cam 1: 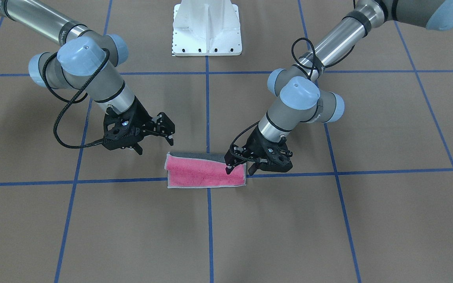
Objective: Fold towel twice with both arms
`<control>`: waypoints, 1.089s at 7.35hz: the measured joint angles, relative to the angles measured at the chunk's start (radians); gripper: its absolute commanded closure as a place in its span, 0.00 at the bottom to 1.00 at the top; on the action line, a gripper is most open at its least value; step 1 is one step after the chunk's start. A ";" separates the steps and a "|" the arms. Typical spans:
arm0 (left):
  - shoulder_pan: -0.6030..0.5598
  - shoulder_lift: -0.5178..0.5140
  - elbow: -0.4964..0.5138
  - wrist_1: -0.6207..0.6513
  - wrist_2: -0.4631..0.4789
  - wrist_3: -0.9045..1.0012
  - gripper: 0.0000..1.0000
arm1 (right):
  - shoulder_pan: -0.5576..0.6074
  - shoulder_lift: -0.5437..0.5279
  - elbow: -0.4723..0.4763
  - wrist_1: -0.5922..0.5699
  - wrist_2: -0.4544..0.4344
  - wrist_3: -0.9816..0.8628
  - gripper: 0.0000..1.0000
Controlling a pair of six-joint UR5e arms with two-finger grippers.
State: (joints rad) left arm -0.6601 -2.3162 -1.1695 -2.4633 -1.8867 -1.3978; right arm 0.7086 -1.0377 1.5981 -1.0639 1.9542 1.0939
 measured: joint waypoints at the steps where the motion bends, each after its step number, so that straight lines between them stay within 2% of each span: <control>1: 0.005 -0.001 0.001 0.000 0.000 0.000 0.29 | 0.000 0.000 0.000 0.001 0.000 0.001 0.02; 2: 0.008 -0.001 0.001 0.001 -0.005 0.001 0.32 | -0.001 -0.001 0.000 0.001 0.000 0.002 0.02; 8: 0.005 0.000 -0.006 0.001 -0.072 0.005 0.30 | -0.001 -0.001 0.000 0.002 -0.002 0.006 0.02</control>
State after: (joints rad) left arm -0.6548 -2.3164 -1.1754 -2.4620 -1.9582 -1.3927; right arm 0.7072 -1.0390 1.5984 -1.0615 1.9524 1.0997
